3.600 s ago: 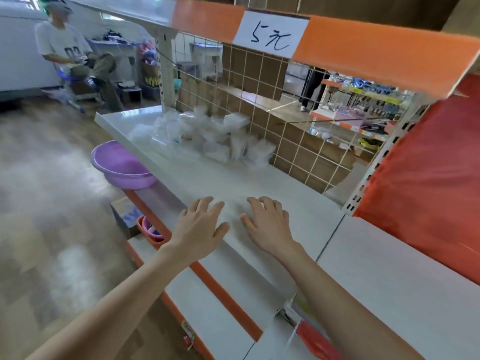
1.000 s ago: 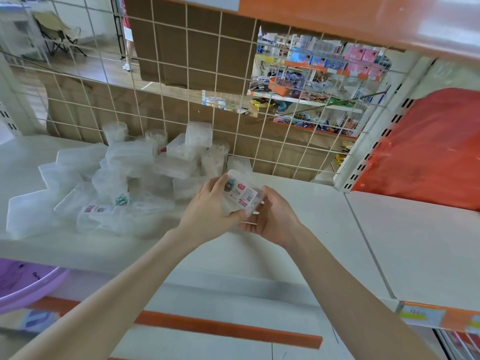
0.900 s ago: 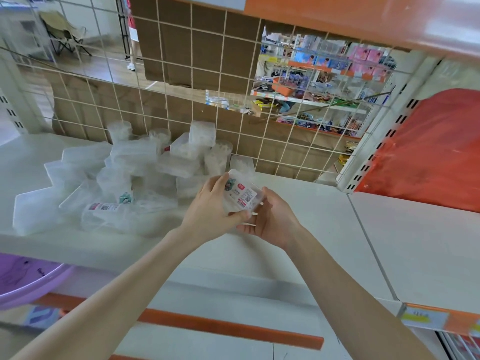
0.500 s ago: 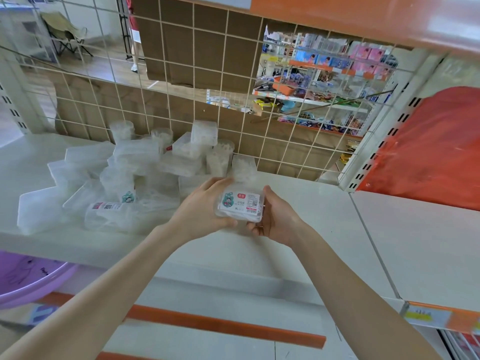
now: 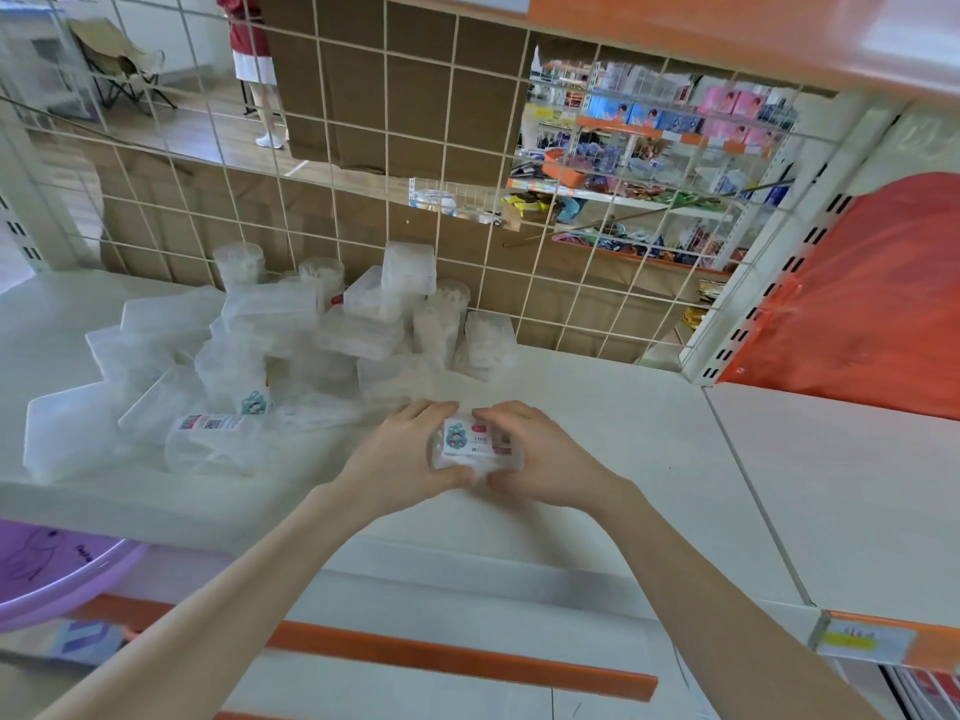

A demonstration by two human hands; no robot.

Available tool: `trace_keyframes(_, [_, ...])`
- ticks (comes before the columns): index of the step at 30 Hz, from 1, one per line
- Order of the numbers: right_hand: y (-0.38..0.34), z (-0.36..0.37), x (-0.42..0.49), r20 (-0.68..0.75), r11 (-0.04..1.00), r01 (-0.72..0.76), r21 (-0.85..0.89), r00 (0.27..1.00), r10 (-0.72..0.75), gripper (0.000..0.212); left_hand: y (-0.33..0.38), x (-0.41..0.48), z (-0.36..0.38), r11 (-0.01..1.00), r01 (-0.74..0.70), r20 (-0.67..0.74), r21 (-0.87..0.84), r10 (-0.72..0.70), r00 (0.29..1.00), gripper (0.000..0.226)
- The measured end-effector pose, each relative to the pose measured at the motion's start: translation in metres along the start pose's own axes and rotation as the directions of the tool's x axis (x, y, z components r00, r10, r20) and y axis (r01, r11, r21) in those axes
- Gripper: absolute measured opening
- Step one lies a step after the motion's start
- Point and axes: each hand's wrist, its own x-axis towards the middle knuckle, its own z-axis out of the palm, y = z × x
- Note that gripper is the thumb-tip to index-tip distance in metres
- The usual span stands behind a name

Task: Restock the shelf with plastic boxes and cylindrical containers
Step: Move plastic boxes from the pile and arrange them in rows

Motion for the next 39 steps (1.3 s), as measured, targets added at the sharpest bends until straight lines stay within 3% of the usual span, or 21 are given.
trace_keyframes(4, [0.012, 0.013, -0.004, -0.077, 0.984, -0.119, -0.134, 0.991, 0.109, 0.062, -0.003, -0.005, -0.006, 0.992, -0.073, -0.202, 0.101, 0.092, 0.975, 0.054])
trace_keyframes(7, [0.016, 0.023, -0.007, -0.160, 0.972, -0.192, -0.132, 0.972, 0.170, 0.059, -0.003, -0.001, -0.015, 0.971, -0.098, -0.319, 0.219, 0.166, 0.933, 0.039])
trace_keyframes(13, [0.013, 0.033, -0.009, -0.230, 0.967, -0.205, -0.154, 0.959, 0.166, 0.056, 0.002, 0.020, -0.019, 0.873, -0.061, -0.257, 0.484, 0.208, 0.944, 0.042])
trace_keyframes(17, [0.014, 0.032, -0.009, -0.205, 0.965, -0.207, -0.164, 0.964, 0.172, 0.056, 0.008, 0.039, -0.011, 0.783, 0.103, -0.173, 0.614, 0.007, 0.985, 0.047])
trace_keyframes(19, [0.014, 0.030, -0.010, -0.203, 0.961, -0.223, -0.163, 0.961, 0.188, 0.056, 0.010, 0.044, -0.009, 0.746, 0.136, -0.178, 0.652, -0.025, 0.984, 0.042])
trace_keyframes(26, [0.014, 0.026, -0.013, -0.221, 0.942, -0.286, -0.179, 0.944, 0.244, 0.056, 0.005, 0.030, -0.010, 0.717, 0.048, -0.099, 0.695, 0.029, 0.995, 0.037])
trace_keyframes(30, [0.006, 0.021, -0.014, -0.199, 0.948, -0.288, -0.138, 0.945, 0.258, 0.058, 0.010, 0.018, -0.025, 0.876, 0.027, -0.140, 0.482, 0.046, 0.989, 0.032])
trace_keyframes(33, [-0.005, 0.010, -0.015, -0.303, 0.980, -0.193, 0.054, 0.932, 0.200, 0.054, 0.023, 0.007, -0.040, 0.978, -0.055, -0.213, 0.202, 0.098, 0.972, 0.032])
trace_keyframes(36, [-0.017, -0.006, -0.014, -0.372, 0.948, -0.090, 0.304, 0.905, 0.206, 0.052, 0.036, -0.001, -0.047, 0.986, -0.127, -0.280, -0.103, 0.094, 0.955, 0.027])
trace_keyframes(39, [-0.024, -0.022, -0.014, -0.169, 0.782, -0.037, 0.622, 0.969, 0.180, 0.055, 0.046, -0.006, -0.049, 0.916, -0.117, -0.256, -0.383, 0.016, 0.967, 0.026])
